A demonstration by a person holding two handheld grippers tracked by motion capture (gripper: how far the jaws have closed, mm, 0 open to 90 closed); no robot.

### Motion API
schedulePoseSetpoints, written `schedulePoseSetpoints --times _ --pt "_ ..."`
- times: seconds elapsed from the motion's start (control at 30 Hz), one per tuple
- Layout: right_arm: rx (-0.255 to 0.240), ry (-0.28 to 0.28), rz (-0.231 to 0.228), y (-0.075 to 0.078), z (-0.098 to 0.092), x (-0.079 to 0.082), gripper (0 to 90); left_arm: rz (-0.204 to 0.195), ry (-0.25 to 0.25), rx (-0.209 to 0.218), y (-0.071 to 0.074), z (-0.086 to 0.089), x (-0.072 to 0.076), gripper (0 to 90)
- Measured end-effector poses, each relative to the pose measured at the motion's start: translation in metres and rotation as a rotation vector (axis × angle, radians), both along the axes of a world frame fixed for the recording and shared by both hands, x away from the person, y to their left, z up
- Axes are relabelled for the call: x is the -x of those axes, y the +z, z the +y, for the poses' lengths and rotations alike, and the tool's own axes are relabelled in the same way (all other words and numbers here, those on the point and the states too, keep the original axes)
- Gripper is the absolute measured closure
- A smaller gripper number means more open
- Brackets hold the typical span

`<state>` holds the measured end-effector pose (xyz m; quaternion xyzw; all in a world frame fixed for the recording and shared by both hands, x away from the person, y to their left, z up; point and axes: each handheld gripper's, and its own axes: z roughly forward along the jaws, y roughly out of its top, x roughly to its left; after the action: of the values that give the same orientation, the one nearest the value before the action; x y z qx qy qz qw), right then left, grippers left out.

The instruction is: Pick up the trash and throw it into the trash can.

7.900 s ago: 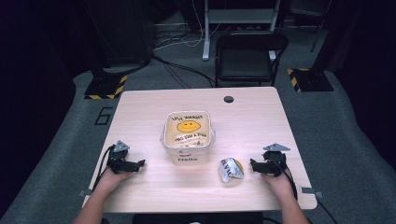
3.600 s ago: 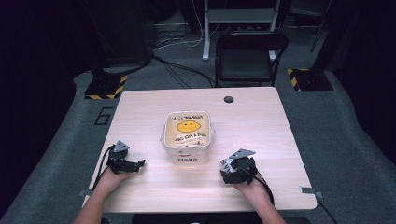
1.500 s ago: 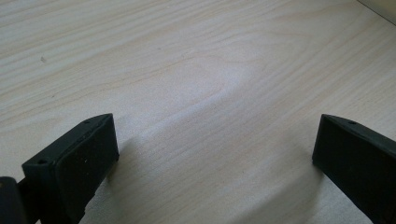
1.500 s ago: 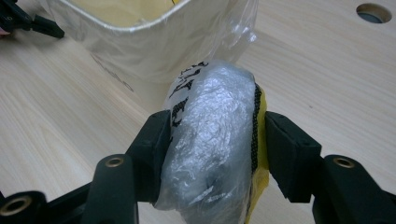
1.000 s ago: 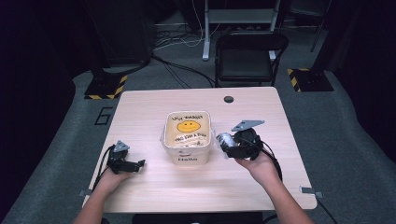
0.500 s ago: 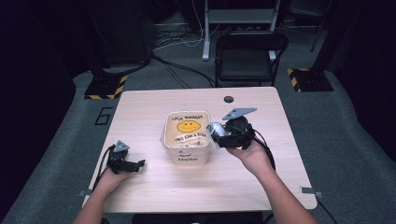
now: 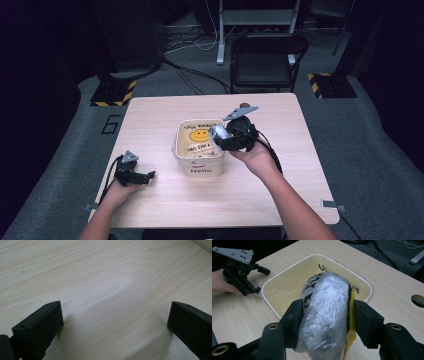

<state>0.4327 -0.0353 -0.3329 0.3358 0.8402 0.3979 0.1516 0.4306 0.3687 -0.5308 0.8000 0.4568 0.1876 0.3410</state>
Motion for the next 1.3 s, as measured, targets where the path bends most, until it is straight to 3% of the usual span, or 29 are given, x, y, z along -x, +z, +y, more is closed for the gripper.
schedulePoseSetpoints --times 0.2,0.53,0.9,1.3 --pt "0.008 0.02 -0.002 -0.001 0.016 -0.01 43.7 0.0 0.0 0.0 0.0 0.0 0.0 0.0" --pt "0.013 0.027 0.031 -0.011 0.04 -0.027 43.7 0.001 -0.002 -0.001 0.0 0.0 0.0 0.0" --pt "0.005 0.039 0.031 -0.024 0.054 -0.042 43.6 0.002 -0.003 -0.001 0.0 0.0 0.0 0.0" --pt "0.035 0.045 0.043 -0.041 0.065 -0.059 43.1 0.001 -0.004 -0.002 0.0 0.0 0.0 0.0"
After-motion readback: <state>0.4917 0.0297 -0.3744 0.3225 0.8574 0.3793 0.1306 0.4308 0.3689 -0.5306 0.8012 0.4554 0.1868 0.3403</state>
